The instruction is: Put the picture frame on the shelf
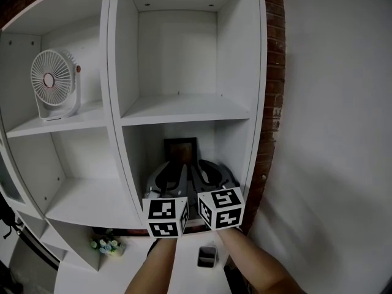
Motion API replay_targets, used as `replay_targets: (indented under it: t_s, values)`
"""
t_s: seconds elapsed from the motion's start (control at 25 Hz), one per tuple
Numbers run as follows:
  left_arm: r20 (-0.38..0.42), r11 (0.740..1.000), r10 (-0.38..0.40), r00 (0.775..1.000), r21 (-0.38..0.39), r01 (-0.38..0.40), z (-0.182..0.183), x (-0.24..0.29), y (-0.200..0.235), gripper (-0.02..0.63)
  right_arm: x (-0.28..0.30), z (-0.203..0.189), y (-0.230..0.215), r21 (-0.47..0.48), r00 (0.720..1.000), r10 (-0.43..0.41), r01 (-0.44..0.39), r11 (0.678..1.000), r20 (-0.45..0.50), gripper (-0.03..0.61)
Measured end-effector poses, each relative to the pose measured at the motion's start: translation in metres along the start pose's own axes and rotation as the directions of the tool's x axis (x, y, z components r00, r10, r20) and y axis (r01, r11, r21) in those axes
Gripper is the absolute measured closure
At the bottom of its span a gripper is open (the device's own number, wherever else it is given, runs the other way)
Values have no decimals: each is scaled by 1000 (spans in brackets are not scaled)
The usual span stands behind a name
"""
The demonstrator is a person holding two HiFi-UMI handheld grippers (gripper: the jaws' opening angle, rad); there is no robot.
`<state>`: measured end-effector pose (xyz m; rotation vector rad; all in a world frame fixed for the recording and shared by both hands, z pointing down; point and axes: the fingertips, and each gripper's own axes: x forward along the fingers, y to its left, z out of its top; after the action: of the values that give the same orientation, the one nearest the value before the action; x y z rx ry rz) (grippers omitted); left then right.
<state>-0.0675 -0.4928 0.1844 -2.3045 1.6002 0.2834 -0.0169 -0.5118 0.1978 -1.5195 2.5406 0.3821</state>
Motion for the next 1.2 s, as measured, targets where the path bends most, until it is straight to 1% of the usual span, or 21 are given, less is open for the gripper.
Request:
replay_targets:
  t_s: [0.12,0.36,0.64,1.0,1.2]
  values:
    - [14,1000,-22,1000,11,22,6,-12,-7,499,-12,4,2,5,1000,13,-13,1000,12,488]
    - [32,999,-39,999,20,38,12,-43,-17,549,-40,13,14,19,999,30,-31,999,40,491]
    - [52,998,-60,997,-5,60,19,-77,-30,574,-75,18,32,8,997,51,-51,999,57,495]
    - [37,991,-125,991,-38,127,12,-121,-54,583,-125,10,53,32,994,97,-98,995,48,509]
    - [1,984,-161,987,-71,161,-7,-151,-64,584,-155,-8,65,60,992,125,-125,990,9,522]
